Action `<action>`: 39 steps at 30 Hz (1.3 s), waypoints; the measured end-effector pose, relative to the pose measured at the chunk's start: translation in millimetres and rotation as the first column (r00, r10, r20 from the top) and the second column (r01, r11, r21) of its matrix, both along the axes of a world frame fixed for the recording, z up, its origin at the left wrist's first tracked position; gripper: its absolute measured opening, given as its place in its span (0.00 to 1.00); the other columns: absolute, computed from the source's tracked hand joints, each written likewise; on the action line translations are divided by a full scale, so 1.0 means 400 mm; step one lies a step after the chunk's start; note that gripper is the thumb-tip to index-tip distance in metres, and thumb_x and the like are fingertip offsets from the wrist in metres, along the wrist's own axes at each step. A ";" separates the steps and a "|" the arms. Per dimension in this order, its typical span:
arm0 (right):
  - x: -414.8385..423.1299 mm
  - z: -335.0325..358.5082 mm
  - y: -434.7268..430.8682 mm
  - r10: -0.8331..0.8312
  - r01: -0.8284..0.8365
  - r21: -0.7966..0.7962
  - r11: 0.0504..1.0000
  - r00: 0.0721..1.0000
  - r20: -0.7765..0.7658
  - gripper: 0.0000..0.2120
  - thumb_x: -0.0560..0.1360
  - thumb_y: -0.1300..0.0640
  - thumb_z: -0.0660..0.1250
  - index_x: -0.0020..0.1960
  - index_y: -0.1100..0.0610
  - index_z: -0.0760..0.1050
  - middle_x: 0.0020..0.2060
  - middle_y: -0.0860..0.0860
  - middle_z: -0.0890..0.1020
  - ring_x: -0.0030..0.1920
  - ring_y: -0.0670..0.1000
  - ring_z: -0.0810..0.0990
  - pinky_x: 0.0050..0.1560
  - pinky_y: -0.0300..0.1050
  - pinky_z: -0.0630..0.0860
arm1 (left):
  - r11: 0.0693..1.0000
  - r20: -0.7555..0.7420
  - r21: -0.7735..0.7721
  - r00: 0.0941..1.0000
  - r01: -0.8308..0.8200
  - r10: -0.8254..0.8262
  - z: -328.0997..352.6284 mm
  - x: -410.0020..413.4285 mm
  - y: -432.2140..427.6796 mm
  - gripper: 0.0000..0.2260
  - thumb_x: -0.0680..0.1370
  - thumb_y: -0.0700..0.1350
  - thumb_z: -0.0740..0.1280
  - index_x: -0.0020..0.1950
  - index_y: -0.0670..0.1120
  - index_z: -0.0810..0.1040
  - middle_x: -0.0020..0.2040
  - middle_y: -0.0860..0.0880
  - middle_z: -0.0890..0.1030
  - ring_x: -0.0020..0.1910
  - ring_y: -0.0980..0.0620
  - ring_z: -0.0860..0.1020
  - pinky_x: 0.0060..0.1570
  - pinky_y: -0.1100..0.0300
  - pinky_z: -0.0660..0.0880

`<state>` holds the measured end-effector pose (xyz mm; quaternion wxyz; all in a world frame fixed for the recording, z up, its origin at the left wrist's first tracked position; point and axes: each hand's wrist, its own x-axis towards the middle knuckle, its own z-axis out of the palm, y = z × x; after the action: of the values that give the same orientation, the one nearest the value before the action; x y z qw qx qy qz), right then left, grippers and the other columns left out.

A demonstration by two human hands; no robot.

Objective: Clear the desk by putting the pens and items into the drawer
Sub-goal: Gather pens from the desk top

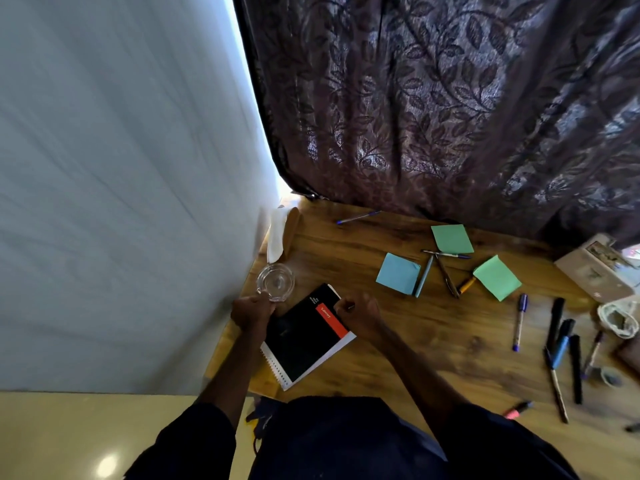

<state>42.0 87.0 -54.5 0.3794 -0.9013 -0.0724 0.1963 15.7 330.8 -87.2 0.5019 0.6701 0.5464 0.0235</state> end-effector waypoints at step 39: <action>-0.394 0.023 -0.661 -0.768 0.767 -0.035 0.640 0.638 -0.063 0.04 0.71 0.58 0.73 0.39 0.57 0.84 0.33 0.51 0.86 0.36 0.48 0.84 0.39 0.48 0.78 | 0.140 -0.096 0.270 0.171 0.953 -0.981 0.128 -0.159 -0.876 0.09 0.76 0.47 0.70 0.56 0.50 0.78 0.57 0.49 0.81 0.60 0.48 0.77 0.58 0.54 0.76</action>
<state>-115.4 -177.2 -45.4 0.4270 -0.8400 0.3309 0.0493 -47.8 -19.5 -35.8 0.3307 0.9219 -0.0474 -0.1961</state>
